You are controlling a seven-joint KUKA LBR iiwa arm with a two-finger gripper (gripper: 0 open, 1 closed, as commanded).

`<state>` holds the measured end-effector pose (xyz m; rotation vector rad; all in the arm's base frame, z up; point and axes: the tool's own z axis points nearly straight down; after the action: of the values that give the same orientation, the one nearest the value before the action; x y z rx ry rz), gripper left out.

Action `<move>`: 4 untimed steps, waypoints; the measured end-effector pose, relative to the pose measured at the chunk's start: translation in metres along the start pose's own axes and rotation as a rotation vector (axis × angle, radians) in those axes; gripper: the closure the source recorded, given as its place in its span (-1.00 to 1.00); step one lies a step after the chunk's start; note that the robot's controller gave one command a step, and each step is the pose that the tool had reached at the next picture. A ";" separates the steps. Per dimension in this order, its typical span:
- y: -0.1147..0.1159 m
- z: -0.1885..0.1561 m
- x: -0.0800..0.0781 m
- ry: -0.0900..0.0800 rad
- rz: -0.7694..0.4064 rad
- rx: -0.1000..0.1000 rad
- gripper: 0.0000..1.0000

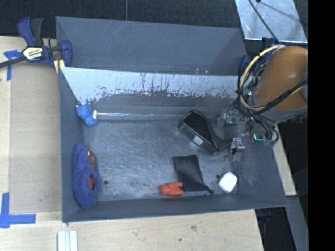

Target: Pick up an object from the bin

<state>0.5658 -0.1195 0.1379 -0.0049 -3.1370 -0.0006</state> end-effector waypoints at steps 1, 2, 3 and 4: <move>0.053 0.070 0.058 -0.002 -0.295 -0.001 -1.00; 0.116 0.038 0.081 -0.005 -0.677 0.000 -1.00; 0.060 0.030 0.083 -0.009 -0.840 0.004 -1.00; 0.101 0.068 0.081 -0.012 -1.393 0.006 -1.00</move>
Offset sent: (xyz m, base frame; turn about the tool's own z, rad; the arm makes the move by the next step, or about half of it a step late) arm -0.0567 0.0513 -0.0679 -0.2934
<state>0.4846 -0.0181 0.0706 2.0170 -2.4183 0.0041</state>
